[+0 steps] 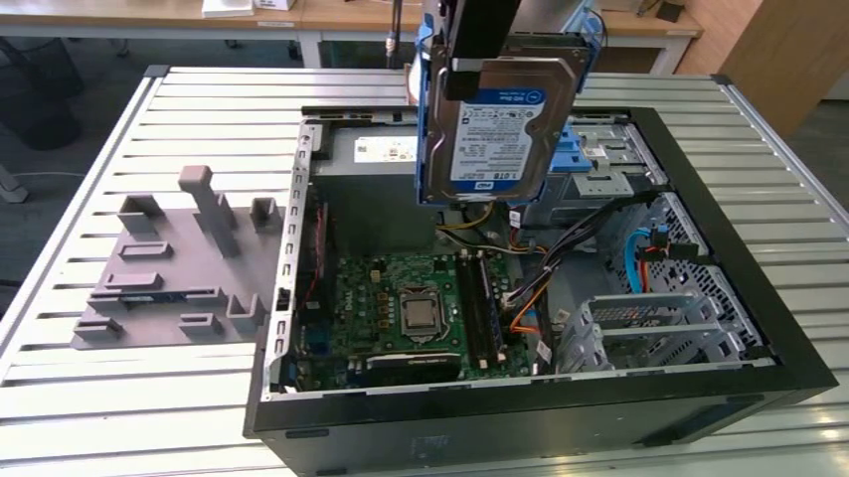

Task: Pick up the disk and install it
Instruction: 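Insert the disk into the insertion slot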

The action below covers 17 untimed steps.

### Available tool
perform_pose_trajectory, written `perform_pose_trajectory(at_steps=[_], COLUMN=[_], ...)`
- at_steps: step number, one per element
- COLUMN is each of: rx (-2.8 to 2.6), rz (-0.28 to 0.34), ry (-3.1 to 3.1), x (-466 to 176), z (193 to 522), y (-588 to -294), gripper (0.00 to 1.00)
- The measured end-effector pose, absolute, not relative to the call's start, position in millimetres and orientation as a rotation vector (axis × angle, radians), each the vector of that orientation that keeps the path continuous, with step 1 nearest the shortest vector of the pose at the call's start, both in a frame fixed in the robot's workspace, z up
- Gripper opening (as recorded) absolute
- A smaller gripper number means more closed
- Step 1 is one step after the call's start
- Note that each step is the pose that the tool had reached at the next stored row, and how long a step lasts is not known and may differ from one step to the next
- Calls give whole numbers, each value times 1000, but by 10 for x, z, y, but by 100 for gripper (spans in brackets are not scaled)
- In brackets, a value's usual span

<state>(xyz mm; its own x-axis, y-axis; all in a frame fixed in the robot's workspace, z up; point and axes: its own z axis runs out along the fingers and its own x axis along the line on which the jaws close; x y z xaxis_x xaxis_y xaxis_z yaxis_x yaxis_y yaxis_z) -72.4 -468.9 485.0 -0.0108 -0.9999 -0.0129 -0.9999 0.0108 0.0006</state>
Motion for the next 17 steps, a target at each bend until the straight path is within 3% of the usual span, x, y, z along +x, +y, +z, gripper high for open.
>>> perform_pose_trajectory(at_steps=[17], rx=[-2203], rz=[15], ry=[2227], x=[-621], z=[4845], y=[-4877], gripper=[36])
